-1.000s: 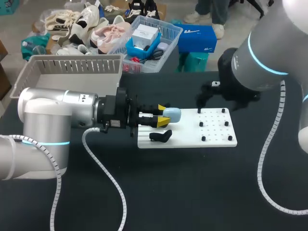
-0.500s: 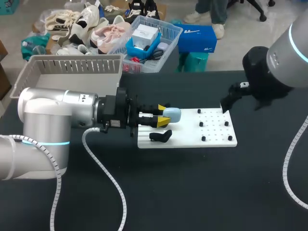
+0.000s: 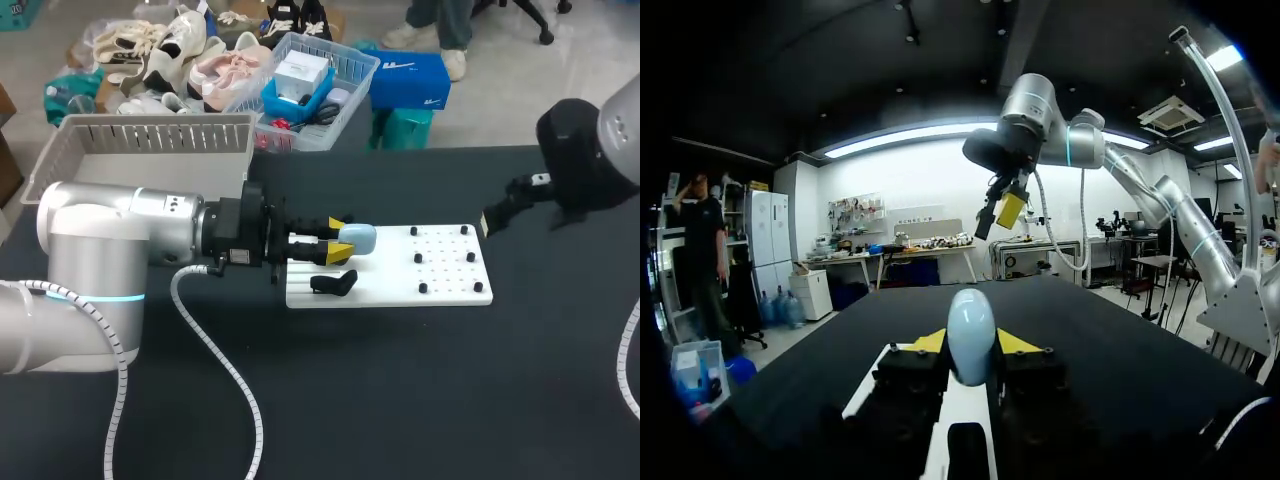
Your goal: Pick up each earbud case from the left stands, insert the matching earbuds, close the lid, and place the case in the box.
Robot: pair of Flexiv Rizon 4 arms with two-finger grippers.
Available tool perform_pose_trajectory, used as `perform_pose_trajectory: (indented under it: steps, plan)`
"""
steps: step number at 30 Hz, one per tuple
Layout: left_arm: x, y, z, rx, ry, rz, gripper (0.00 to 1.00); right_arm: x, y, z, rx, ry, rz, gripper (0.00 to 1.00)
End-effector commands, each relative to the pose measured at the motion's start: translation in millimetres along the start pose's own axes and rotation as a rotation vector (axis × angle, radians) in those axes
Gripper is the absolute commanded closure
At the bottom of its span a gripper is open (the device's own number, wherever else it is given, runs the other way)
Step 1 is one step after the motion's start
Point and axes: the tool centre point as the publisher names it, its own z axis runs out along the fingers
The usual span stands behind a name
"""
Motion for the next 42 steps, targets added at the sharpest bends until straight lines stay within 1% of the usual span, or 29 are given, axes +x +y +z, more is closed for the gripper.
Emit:
perform_pose_trajectory:
  steps: [1,2,8,11,14,16,18,19,21,23,24,26,28,29,31,33,35,37,39,41,42]
  plan:
    - [-0.1,-1.5,0.0,-0.006,0.000,0.002,1.00,2.3,0.0,-0.3,0.003,-0.008,0.001,0.00]
    - [-0.1,-1.5,0.0,-0.006,0.000,0.002,1.00,2.3,0.0,-0.3,0.003,-0.008,0.001,0.00]
    - [-32.1,0.4,-8.4,0.020,0.031,0.033,1.00,2.3,0.0,-0.3,0.003,-0.008,0.001,0.00]
    - [-48.3,4.4,-19.3,0.016,0.070,0.048,1.00,2.3,0.0,-0.3,0.003,-0.008,0.001,0.00]
    - [-60.4,9.0,-34.2,-0.011,0.112,0.053,1.00,2.3,0.0,-0.3,0.003,-0.008,0.001,0.00]
    - [-64.0,12.2,-45.3,-0.036,0.153,0.056,1.00,2.3,0.0,-0.3,0.003,-0.008,0.001,0.00]
    - [-66.6,15.8,-57.3,-0.076,0.158,0.032,1.00,2.3,0.0,-0.3,0.003,-0.008,0.001,0.00]
    - [-67.5,17.3,-62.9,-0.094,0.177,0.025,1.00,2.3,0.0,-0.3,0.003,-0.008,0.001,0.00]
    - [-67.4,22.1,-76.2,-0.140,0.183,-0.010,1.00,2.3,0.0,-0.3,0.003,-0.008,0.001,0.00]
    - [-64.7,26.7,-89.6,-0.181,0.226,-0.027,1.00,2.3,0.0,-0.3,0.003,-0.008,0.001,0.00]
    - [-64.1,29.2,-97.1,-0.209,0.226,-0.045,1.00,2.3,0.0,-0.3,0.003,-0.008,0.001,0.00]
    - [-62.5,33.2,-110.5,-0.237,0.250,-0.062,1.00,2.3,0.0,-0.3,0.003,-0.008,0.001,0.00]
    - [-61.4,37.1,-123.4,-0.284,0.247,-0.089,1.00,2.3,0.0,-0.3,0.003,-0.008,0.001,0.00]
    - [-60.5,39.0,-130.2,-0.294,0.263,-0.097,1.00,2.3,0.0,-0.3,0.003,-0.008,0.001,0.00]
    - [-58.5,42.5,-142.8,-0.328,0.264,-0.131,1.00,2.3,0.0,-0.3,0.003,-0.008,0.001,0.00]
    - [-56.4,45.0,-152.4,-0.334,0.303,-0.148,1.00,2.3,0.0,-0.3,0.003,-0.008,0.001,0.00]
    - [-53.6,49.3,-163.8,-0.361,0.310,-0.169,1.00,2.3,0.0,-0.3,0.003,-0.008,0.001,0.00]
    - [-45.7,57.1,-179.4,-0.406,0.342,-0.184,1.00,2.3,0.0,-0.3,0.003,-0.008,0.001,0.00]
    - [-34.1,65.8,-196.7,-0.471,0.345,-0.230,1.00,2.3,0.0,-0.3,0.003,-0.008,0.001,0.00]
    - [-24.7,73.6,-209.1,-0.505,0.372,-0.246,1.00,2.3,0.0,-0.3,0.003,-0.008,0.001,0.00]
    - [-20.8,78.2,-215.0,-0.530,0.370,-0.255,1.00,2.3,0.0,-0.3,0.003,-0.008,0.001,0.00]
